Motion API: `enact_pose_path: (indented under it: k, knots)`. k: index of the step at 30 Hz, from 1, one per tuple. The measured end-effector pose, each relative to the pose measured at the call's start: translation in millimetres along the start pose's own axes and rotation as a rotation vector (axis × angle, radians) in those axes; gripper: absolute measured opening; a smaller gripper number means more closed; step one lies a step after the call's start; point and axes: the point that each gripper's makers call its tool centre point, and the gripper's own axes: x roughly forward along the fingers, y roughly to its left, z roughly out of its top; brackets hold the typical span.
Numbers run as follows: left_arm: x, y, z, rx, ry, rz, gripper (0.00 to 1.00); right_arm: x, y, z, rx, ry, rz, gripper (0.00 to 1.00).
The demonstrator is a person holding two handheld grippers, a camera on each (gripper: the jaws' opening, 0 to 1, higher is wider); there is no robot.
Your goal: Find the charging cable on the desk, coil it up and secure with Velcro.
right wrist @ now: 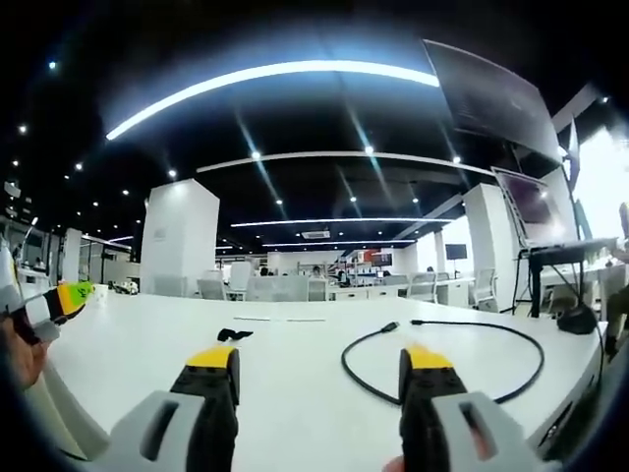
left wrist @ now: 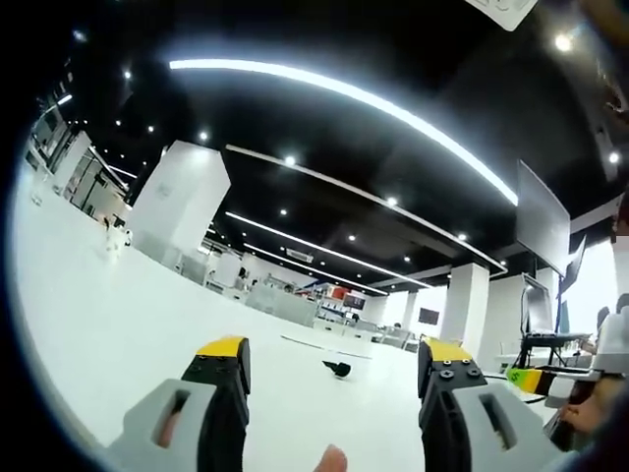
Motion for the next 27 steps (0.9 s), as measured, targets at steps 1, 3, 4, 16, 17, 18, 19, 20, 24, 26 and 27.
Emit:
enact_pose_path:
  k: [1,3,4,16,17,18,19,20,24,26,27]
  knots:
    - [0,1.6,1.3,0.0,-0.006,0.004,0.69,-1,1,0.6,-0.005,-0.001,-0.002,0.67]
    - [0,5.3,3.0,-0.006,-0.017,0.016,0.69,-2,4,1.0,-0.008,-0.006,0.006,0.67]
    - [0,6.5,2.7,-0.009,-0.021,0.019,0.69,-2,5,0.9,-0.01,-0.007,0.013,0.67]
    - [4,2.5,-7.4,-0.008,0.012,0.007,0.69,0,-3,-5.7,0.002,0.005,-0.002,0.68]
    - [5,0.9,-8.0,-0.009,0.014,0.003,0.69,0,-3,-5.6,0.003,0.003,-0.001,0.68]
    - [5,-0.7,-8.7,-0.009,0.017,-0.001,0.69,-1,-4,-5.4,0.004,0.002,-0.001,0.68]
    - [6,-2.3,-9.5,-0.007,0.02,-0.003,0.69,-1,-4,-5.2,0.005,0.0,-0.001,0.68]
    - [7,-3.4,-10.2,-0.005,0.022,-0.005,0.69,-1,-5,-5.0,0.005,-0.001,-0.002,0.68]
    - [10,-9.0,-14.8,-0.018,0.024,-0.02,0.69,-1,-11,-6.0,-0.013,0.009,-0.013,0.68]
    - [12,-10.7,-19.5,-0.027,0.039,-0.025,0.69,-1,-14,-5.7,-0.014,0.01,-0.019,0.68]
    - [12,-10.9,-22.0,-0.03,0.053,-0.027,0.69,-1,-16,-5.4,-0.011,0.009,-0.026,0.68]
